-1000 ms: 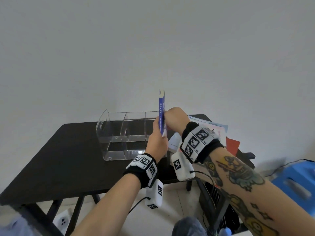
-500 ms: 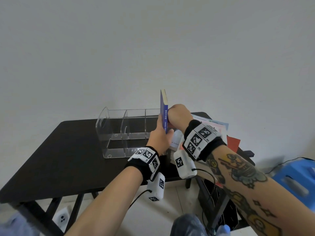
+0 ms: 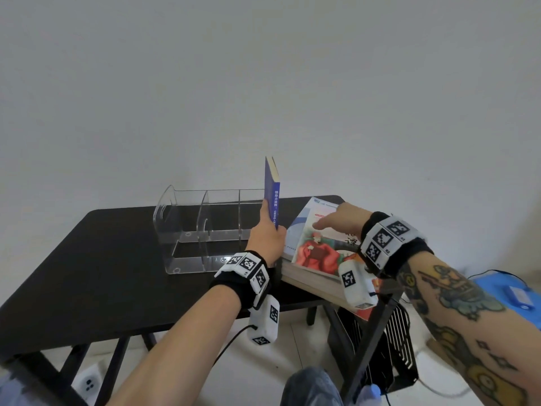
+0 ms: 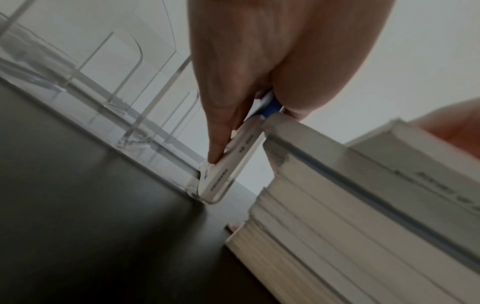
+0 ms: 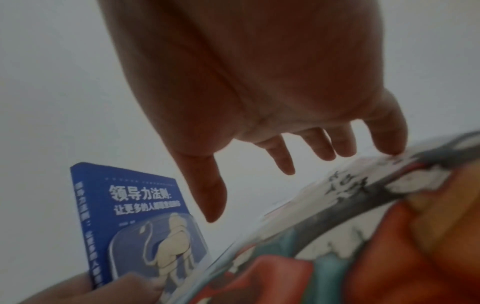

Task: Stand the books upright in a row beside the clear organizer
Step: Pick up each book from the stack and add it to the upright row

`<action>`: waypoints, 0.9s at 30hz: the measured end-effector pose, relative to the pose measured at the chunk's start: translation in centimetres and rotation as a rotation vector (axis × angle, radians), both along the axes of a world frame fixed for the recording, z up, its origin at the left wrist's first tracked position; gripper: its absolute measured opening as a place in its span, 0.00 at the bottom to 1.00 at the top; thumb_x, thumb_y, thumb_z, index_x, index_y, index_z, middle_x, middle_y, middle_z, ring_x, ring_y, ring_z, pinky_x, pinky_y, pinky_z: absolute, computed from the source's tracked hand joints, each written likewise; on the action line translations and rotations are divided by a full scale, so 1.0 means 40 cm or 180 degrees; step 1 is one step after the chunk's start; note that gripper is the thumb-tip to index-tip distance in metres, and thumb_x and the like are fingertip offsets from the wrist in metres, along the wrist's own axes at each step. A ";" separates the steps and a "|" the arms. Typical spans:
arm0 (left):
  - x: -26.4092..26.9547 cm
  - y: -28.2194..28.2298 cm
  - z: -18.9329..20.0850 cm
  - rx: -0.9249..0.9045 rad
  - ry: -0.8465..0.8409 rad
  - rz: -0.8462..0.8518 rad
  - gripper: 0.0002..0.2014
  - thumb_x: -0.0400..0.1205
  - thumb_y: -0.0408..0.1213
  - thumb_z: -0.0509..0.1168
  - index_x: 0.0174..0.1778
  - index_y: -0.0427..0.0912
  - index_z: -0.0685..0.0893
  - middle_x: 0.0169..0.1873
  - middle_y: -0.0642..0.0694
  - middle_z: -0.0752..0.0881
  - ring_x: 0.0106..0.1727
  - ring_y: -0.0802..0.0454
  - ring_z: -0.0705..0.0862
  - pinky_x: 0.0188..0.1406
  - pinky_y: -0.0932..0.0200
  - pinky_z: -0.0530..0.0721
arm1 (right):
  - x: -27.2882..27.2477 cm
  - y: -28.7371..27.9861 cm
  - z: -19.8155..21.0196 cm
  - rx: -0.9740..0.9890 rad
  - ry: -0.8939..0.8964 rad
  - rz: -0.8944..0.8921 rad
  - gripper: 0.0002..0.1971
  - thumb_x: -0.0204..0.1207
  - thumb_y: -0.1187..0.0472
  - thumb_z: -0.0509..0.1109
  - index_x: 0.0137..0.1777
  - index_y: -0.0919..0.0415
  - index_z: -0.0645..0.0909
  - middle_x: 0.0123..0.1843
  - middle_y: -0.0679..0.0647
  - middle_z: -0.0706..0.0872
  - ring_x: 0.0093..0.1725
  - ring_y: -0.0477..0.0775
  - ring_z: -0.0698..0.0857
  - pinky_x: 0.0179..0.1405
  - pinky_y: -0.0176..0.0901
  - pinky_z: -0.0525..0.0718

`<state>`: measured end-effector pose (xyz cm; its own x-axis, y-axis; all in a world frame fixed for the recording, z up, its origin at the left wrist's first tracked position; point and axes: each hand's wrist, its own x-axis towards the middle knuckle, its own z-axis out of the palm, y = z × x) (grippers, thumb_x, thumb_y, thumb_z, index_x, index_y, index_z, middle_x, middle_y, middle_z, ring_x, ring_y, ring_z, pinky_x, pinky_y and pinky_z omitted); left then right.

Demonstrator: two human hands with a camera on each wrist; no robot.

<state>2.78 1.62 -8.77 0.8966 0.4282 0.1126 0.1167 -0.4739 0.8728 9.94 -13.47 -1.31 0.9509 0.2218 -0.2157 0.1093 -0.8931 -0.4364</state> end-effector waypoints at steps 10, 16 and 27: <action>-0.026 0.012 0.003 -0.0085 -0.0071 -0.0012 0.40 0.82 0.39 0.64 0.86 0.50 0.48 0.71 0.42 0.78 0.64 0.42 0.81 0.56 0.59 0.75 | -0.019 -0.115 -0.004 -0.0264 0.0020 -0.0342 0.31 0.74 0.52 0.78 0.69 0.72 0.75 0.67 0.65 0.82 0.65 0.64 0.83 0.53 0.47 0.81; -0.035 0.014 0.012 0.0037 -0.0385 0.0030 0.38 0.76 0.38 0.70 0.79 0.53 0.56 0.60 0.42 0.79 0.56 0.44 0.83 0.58 0.48 0.84 | -0.014 -0.170 -0.009 0.0022 0.0180 -0.0287 0.13 0.74 0.61 0.79 0.35 0.62 0.77 0.36 0.57 0.82 0.46 0.61 0.85 0.54 0.54 0.89; -0.064 0.007 0.073 -0.0440 -0.0637 -0.0011 0.34 0.77 0.36 0.72 0.78 0.44 0.65 0.65 0.48 0.76 0.63 0.53 0.79 0.66 0.52 0.81 | -0.039 -0.141 0.152 0.1401 -0.0576 -0.0360 0.06 0.73 0.74 0.71 0.48 0.78 0.82 0.42 0.72 0.89 0.36 0.67 0.89 0.43 0.61 0.92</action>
<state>0.22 1.91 -5.84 0.8638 0.4489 0.2287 -0.0664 -0.3485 0.9349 8.40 -19.10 4.77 0.9879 0.1478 0.0463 0.1311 -0.6388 -0.7581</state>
